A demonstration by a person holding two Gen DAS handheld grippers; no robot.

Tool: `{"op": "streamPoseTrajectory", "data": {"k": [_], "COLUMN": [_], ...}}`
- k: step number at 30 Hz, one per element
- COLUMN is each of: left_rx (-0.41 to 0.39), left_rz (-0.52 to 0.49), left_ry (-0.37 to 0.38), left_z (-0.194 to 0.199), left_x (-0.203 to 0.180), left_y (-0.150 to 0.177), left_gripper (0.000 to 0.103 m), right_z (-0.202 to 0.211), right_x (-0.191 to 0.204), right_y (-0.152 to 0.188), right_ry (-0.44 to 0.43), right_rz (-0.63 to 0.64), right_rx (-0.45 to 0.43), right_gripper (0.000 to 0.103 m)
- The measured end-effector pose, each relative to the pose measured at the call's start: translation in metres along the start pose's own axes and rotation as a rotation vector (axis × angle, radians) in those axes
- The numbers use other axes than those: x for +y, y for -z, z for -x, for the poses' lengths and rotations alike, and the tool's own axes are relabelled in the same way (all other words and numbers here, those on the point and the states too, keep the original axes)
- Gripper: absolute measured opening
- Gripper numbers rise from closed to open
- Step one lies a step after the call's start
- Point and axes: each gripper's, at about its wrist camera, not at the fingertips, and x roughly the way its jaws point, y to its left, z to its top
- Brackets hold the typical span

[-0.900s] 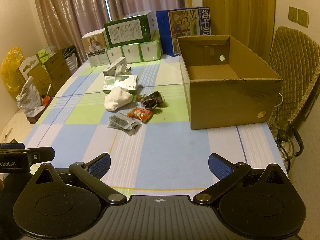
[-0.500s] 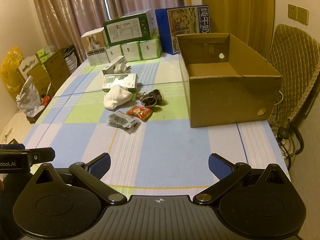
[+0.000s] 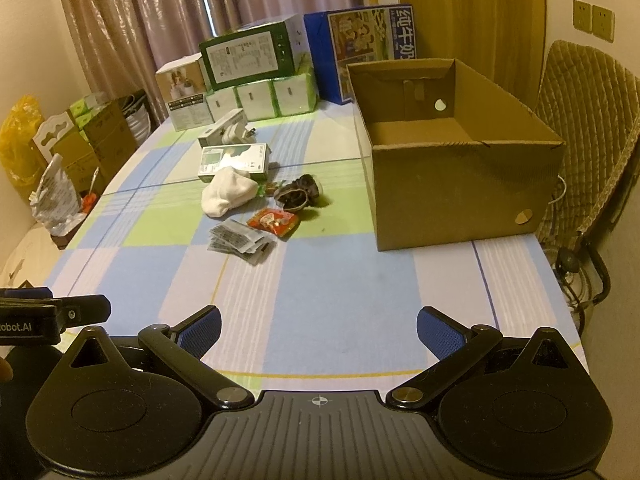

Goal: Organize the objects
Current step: 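Move both tools toward the snacks on the table, then grasp the clear snack bag with the left tool while the right tool grasps the red candy packet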

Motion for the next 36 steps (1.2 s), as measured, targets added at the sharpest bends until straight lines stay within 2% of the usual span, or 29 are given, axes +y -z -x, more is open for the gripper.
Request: {"op": "streamPoseTrajectory", "data": {"k": [6,11,17,19,21,27,30,36], "left_rx": [-0.003,-0.014,-0.016,-0.011,-0.004,-0.023,-0.036,0.003], "left_rz": [-0.032,-0.096,-0.239,-0.303,-0.362,-0.511,-0.622,-0.814], "left_ry": [0.001,0.046,0.091,0.118,0.131,0.183,0.226,0.312], "left_z": [-0.013,-0.027,-0.054,-0.068,-0.081,-0.116,-0.134,-0.175], "left_x": [0.005,0.008,0.007,0.007,0.006,0.008,0.004,-0.007], "left_y": [-0.008,-0.021,-0.034,-0.039,-0.044,-0.056,-0.063,-0.077], "left_gripper": [0.102,0.102,0.100,0.094,0.092,0.089,0.086,0.077], "right_z": [-0.009,-0.021,-0.044,-0.053,-0.064,-0.101,-0.118,-0.144], "right_x": [-0.002,0.000,0.006,0.007,0.009,0.012,0.011,0.008], "right_y": [-0.004,-0.009,-0.021,-0.026,-0.031,-0.041,-0.044,-0.048], "right_ry": [-0.011,-0.036,-0.077,-0.089,-0.112,-0.144,-0.156,-0.160], "right_rz": [0.004,0.028,0.075,0.100,0.128,0.205,0.220,0.241], "right_rx": [0.009,0.017,0.019,0.020,0.025,0.050,0.068,0.094], "right_gripper": [0.101,0.101,0.101,0.100,0.088,0.068,0.065,0.065]}}
